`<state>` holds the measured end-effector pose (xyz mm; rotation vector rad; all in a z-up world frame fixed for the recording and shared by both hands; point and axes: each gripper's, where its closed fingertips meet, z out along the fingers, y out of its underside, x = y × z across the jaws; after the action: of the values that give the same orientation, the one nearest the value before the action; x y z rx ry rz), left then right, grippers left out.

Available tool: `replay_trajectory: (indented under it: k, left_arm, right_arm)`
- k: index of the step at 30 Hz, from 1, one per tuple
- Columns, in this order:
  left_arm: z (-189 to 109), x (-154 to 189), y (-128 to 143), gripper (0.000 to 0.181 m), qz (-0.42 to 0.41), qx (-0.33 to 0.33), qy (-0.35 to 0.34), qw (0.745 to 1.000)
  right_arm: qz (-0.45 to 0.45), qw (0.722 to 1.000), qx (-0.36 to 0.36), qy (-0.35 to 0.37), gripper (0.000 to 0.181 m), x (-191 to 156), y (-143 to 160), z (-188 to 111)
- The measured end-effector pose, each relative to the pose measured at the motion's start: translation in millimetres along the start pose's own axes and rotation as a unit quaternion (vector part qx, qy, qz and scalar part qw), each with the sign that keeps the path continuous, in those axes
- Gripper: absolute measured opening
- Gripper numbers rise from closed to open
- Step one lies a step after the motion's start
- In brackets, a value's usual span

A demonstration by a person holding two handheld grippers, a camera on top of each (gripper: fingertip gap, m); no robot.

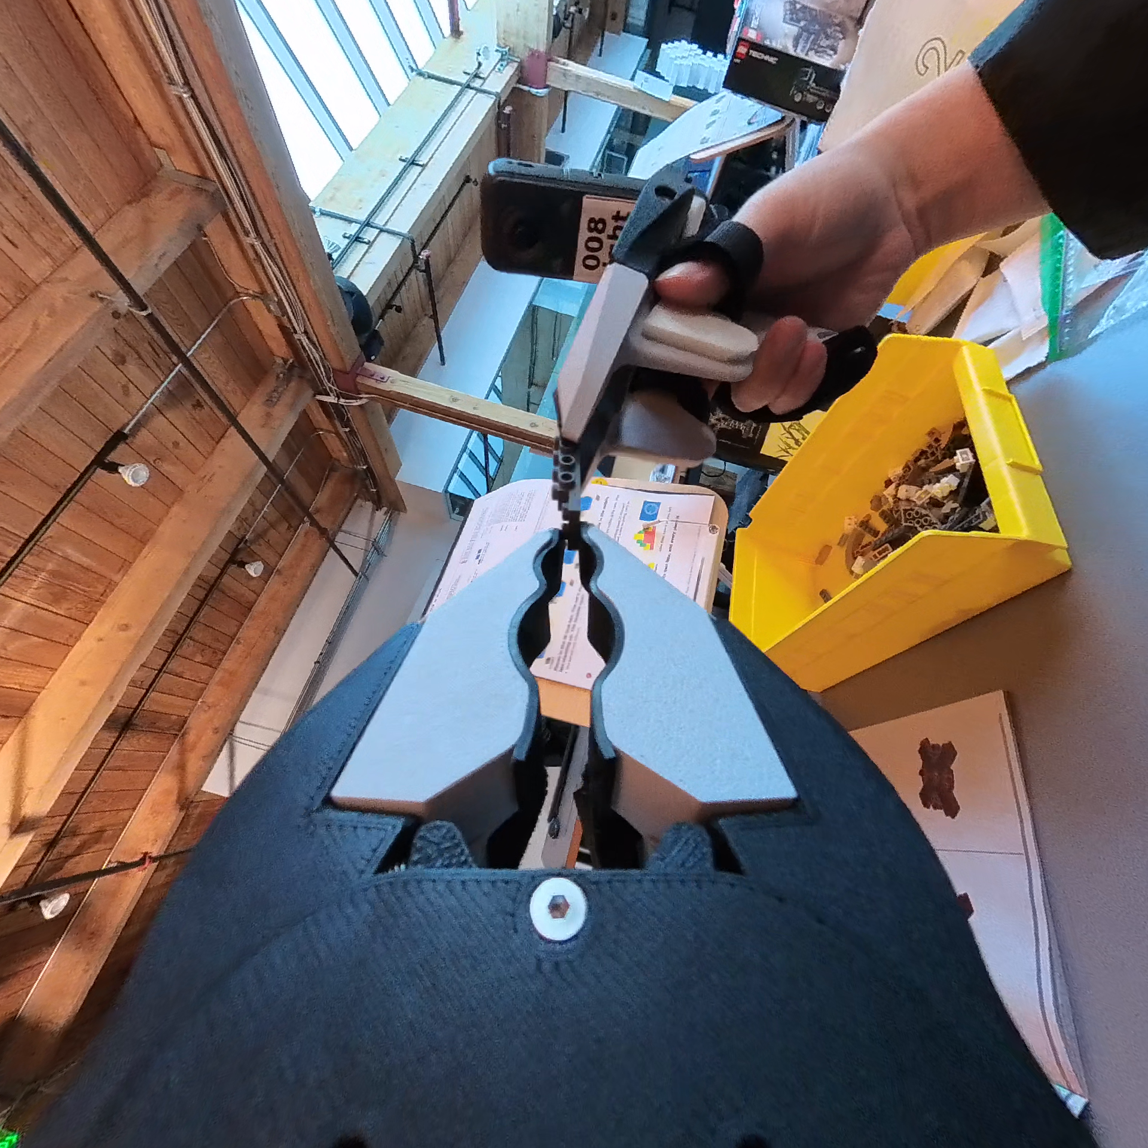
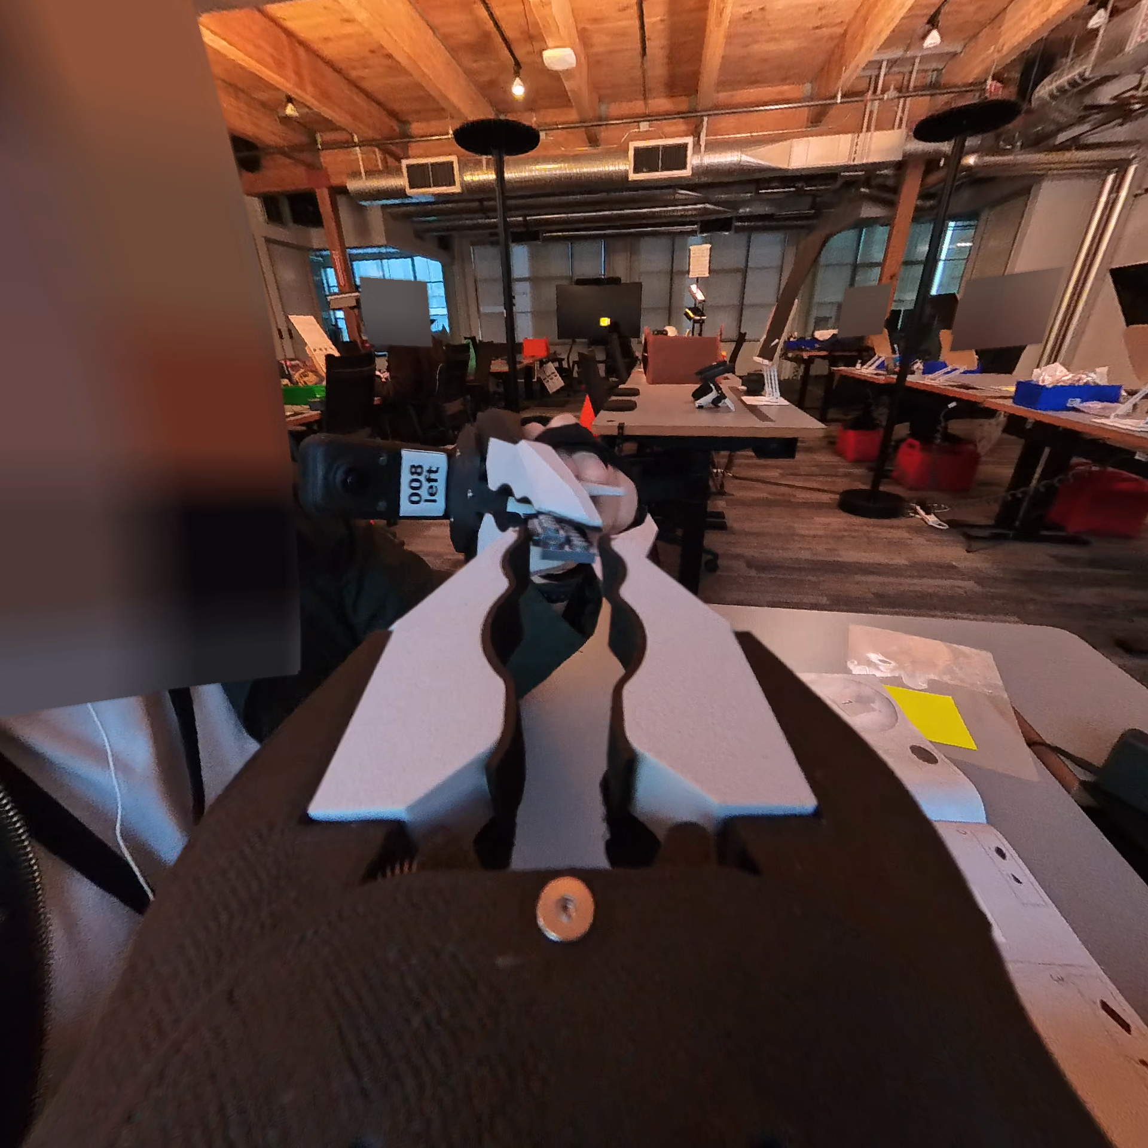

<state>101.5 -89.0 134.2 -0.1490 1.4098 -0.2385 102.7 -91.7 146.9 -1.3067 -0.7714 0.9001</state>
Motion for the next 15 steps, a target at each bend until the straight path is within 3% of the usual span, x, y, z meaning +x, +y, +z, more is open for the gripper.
replay_trajectory:
  k: [4,8,12,15]
  left_arm:
    - [0,0,-1,0.003,-0.015,0.011,0.000,1.000]
    - [-2,-10,-6,0.022,-0.125,0.040,0.013,0.991]
    - [-8,-4,-16,0.030,-0.253,0.089,0.103,0.958]
    - [-13,-6,-25,0.029,-0.318,0.125,0.141,0.929]
  right_arm:
    - [-0.046,0.999,-0.006,0.005,0.016,-6,-3,0]
    - [-0.184,0.983,-0.001,0.022,0.016,-24,-13,0]
    - [-0.342,0.936,-0.029,0.080,0.017,-34,-17,2]
    - [-0.358,0.929,-0.048,0.086,0.017,-37,-14,4]
